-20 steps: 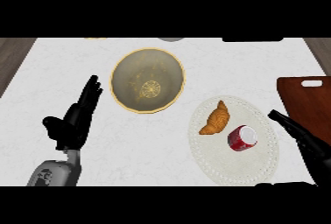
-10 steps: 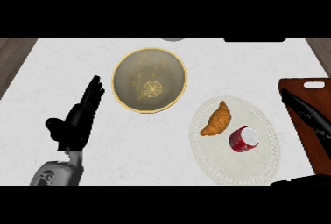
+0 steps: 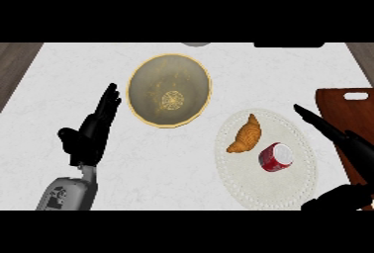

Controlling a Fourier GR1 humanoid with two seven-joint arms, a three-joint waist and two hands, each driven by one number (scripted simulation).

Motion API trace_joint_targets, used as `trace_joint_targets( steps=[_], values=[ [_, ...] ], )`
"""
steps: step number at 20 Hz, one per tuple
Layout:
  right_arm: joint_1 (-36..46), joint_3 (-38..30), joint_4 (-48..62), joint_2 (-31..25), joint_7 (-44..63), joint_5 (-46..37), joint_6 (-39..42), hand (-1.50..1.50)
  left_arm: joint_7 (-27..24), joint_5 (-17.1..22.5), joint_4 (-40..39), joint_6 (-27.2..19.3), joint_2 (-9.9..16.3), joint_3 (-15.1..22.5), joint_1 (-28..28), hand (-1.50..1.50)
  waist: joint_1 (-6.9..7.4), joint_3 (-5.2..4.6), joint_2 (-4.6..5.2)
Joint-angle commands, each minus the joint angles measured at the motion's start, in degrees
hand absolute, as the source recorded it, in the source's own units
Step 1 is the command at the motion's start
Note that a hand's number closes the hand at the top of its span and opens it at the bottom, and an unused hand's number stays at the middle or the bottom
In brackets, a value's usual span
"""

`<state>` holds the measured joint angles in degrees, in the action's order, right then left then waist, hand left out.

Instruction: Pick the can from the placemat and place it in the bowl

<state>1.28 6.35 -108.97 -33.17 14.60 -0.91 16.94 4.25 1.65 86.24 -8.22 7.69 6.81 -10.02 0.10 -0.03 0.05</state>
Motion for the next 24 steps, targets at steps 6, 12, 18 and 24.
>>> trace_joint_targets(
  steps=[6,12,18,24],
  values=[
    [-1.32,-0.09,4.46,5.93,-3.80,-6.14,6.24,-1.50,-3.28,-1.44,0.33,1.54,-2.24,-0.46,3.37,0.00,-0.12,0.03,-0.07],
    [-1.45,-6.93,8.23,5.57,-10.10,0.13,12.04,-1.50,1.16,-1.71,0.66,2.34,-0.81,-2.89,-0.82,0.00,-0.17,0.04,-0.05],
    [-5.48,-9.99,6.47,8.68,-11.47,1.24,14.39,-1.50,1.21,-1.66,2.78,3.83,-1.23,-3.17,1.96,0.00,-0.17,0.04,-0.08],
    [-1.98,-9.86,12.21,12.11,-11.06,-2.10,15.88,-1.50,-2.01,-3.22,-0.66,3.70,-2.74,-4.01,1.45,0.00,-0.14,0.03,-0.04]
  ],
)
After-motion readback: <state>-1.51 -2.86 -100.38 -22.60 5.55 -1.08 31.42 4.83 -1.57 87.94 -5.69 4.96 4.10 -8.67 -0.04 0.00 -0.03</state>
